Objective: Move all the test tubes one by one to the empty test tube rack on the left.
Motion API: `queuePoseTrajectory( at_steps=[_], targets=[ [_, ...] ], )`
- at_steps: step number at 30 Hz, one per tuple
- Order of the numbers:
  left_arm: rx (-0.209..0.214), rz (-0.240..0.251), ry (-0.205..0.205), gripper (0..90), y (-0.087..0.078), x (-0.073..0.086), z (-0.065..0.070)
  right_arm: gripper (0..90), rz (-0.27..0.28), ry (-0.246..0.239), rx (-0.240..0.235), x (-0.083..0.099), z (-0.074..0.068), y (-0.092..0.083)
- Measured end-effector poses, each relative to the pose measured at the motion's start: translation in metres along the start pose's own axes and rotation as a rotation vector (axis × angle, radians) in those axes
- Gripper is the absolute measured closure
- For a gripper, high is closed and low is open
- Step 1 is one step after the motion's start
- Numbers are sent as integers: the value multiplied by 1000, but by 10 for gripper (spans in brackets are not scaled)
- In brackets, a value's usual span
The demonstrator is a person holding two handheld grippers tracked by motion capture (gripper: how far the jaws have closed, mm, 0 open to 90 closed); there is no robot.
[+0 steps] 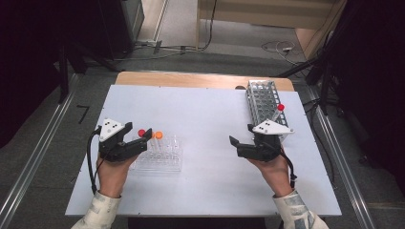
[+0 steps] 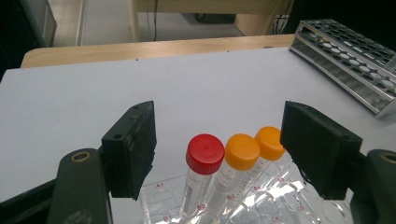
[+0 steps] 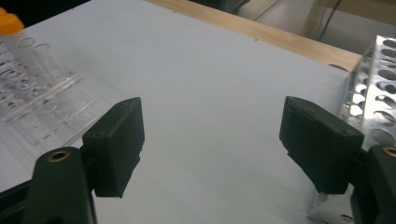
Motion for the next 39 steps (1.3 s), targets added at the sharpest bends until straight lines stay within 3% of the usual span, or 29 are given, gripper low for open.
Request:
queuePoseTrajectory(
  at_steps=[7, 15, 21, 30, 34, 39],
  targets=[
    [-9, 5, -4, 246, -1, -1, -1, 209, 10, 44, 88, 4, 30, -4],
    [-15, 12, -3, 243, -3, -2, -1, 214, 30, 131, 165, 11, 68, -14],
    [-17, 11, -3, 243, -3, -2, 0, 226, 18, 165, 213, 17, 88, -13],
    [-19, 14, -2, 244, -2, -2, 1, 294, -15, 192, 253, 25, 112, 2],
    [-17, 10, 4, 244, -1, -2, 2, 338, -2, 229, 248, 25, 124, 7],
    [-16, 13, 1, 246, -3, -3, 2, 390, -26, 255, 240, 25, 136, 18]
  ],
)
Point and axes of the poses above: each handheld gripper's, and its own axes: y roughly forward along the jaws, x roughly out of its underside, z roughly to its right, the point moved 4 cm from there along y, roughly forward along the jaws, and after that the axes turned 8 degrees about -z, right-handed, at the moved point
